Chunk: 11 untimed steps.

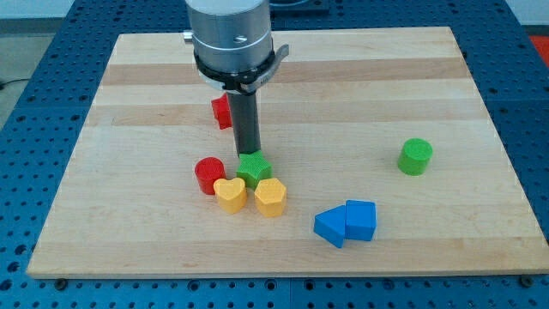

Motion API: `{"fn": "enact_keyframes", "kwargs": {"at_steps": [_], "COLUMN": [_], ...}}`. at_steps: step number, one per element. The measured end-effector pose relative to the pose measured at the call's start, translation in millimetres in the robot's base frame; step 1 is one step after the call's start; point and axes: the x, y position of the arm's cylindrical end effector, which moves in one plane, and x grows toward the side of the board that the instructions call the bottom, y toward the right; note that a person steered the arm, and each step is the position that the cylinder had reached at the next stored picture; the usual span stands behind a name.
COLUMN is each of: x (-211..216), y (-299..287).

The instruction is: Slide the red circle to the left of the green star

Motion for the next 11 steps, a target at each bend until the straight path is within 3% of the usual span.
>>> {"fn": "enact_keyframes", "kwargs": {"at_steps": [3,4,6,8,11], "x": [-0.7,-13.4,22.1,33.7,-64.5], "y": [1.6,-50.2,-96.4,-52.4,-60.6]}}
